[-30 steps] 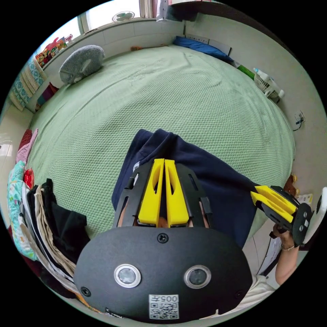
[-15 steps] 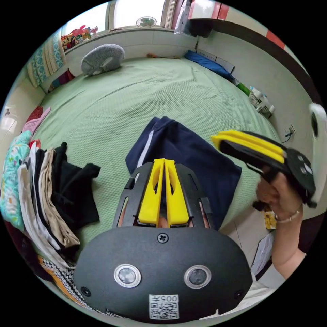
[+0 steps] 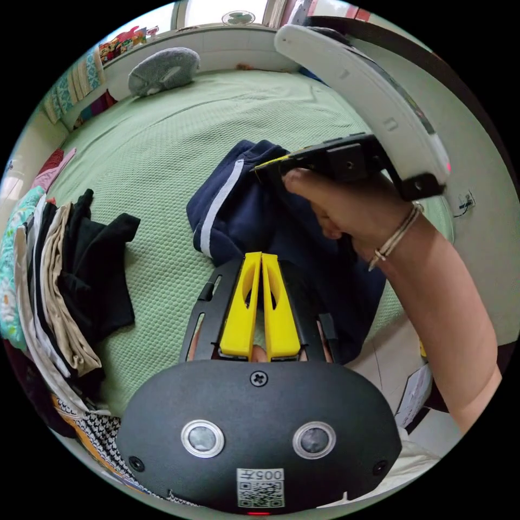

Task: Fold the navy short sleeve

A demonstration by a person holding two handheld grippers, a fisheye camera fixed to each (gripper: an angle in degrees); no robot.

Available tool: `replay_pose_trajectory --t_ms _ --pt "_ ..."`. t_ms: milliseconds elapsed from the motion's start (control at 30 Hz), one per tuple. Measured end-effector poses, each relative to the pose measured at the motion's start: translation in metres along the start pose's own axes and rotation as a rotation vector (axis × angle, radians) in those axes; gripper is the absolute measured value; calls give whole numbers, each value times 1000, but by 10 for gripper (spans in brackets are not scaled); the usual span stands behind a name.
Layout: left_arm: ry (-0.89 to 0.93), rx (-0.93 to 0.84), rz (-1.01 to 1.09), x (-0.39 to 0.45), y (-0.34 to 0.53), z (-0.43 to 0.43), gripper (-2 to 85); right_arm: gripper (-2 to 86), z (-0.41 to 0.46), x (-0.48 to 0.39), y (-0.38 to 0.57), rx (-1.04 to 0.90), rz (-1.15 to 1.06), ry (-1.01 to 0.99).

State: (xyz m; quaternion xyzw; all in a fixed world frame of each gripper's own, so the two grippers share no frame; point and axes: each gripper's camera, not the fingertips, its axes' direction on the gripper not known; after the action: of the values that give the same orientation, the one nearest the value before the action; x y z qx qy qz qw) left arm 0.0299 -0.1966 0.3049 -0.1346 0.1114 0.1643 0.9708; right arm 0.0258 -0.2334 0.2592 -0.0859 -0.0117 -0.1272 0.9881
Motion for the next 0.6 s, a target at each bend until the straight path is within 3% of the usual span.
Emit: replay_pose_trajectory --t_ms 400,600 --pt "22 1 -13 -30 14 1 -1 -8 25 -9 -38 -105 -59 43" --pt "-4 71 -102 -59 34 -23 5 17 -56 28 16 108 -45 -52"
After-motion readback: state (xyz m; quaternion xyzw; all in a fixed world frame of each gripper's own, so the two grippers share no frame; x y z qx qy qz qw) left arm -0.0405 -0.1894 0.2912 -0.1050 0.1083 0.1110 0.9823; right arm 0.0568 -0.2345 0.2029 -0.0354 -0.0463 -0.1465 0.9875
